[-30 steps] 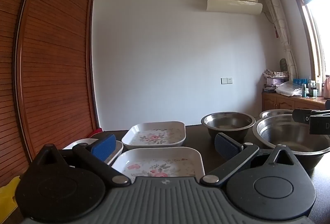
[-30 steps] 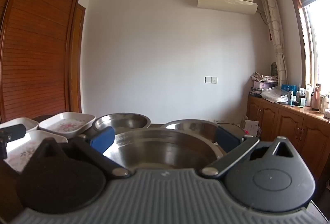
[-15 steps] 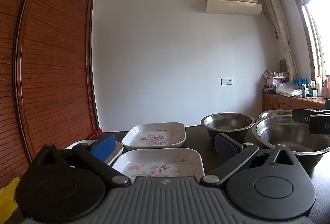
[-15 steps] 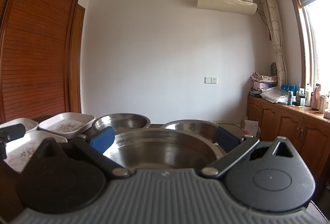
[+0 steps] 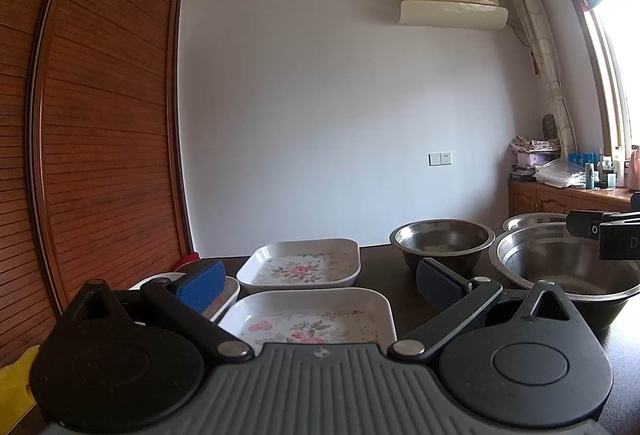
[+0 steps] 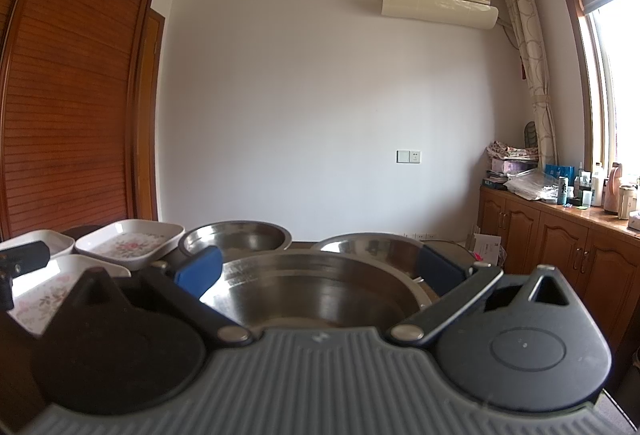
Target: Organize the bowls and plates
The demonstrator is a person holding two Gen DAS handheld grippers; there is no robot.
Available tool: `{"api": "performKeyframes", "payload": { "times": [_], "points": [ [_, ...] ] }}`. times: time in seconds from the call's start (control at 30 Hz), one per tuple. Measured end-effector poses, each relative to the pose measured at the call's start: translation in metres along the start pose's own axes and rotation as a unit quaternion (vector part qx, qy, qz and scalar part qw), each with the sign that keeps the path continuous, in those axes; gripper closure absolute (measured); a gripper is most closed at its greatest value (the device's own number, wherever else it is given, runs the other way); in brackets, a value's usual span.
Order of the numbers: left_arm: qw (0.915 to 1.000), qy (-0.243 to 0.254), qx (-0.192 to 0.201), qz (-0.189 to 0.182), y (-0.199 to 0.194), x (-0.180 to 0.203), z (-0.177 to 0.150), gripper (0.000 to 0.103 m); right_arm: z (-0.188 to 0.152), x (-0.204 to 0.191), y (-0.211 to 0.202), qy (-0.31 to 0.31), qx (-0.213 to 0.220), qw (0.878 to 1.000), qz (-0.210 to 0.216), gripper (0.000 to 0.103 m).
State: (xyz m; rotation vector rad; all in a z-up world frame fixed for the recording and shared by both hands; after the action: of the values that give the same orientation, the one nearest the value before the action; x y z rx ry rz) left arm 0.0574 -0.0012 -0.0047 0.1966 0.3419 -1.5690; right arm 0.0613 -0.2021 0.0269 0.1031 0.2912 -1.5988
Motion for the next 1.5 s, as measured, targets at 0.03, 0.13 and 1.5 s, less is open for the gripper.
{"api": "performKeyframes", "payload": {
  "times": [0.03, 0.13, 1.5],
  "points": [
    [1.0, 0.0, 0.0, 0.0, 0.0001, -0.0001, 0.0, 0.0, 0.0001, 0.0001, 0.0, 0.0, 0.001, 1.0, 0.0, 0.0],
    [1.0, -0.003, 0.0, -0.001, 0.0005, -0.0003, 0.0002, 0.0, 0.0015, 0.0015, -0.0018, 0.0, 0.001, 1.0, 0.0, 0.0],
    [1.0, -0.001, 0.002, 0.0, -0.0024, 0.0, 0.0002, 0.0, 0.0008, 0.001, -0.0019, 0.0, 0.003, 1.0, 0.0, 0.0]
  ]
}}
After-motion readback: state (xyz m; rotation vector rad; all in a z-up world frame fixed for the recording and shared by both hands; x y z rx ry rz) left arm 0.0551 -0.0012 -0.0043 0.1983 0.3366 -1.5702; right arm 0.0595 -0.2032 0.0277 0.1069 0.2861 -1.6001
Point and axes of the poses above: each gripper's, at about its wrist camera, not at the fingertips, and y roughly the way its jaws point, x to its right, z to its top, the point moved 6 cm from there along y, roughly the way its jaws point, and after that the axes turned 14 degrees about y, right-handed, at the moved point
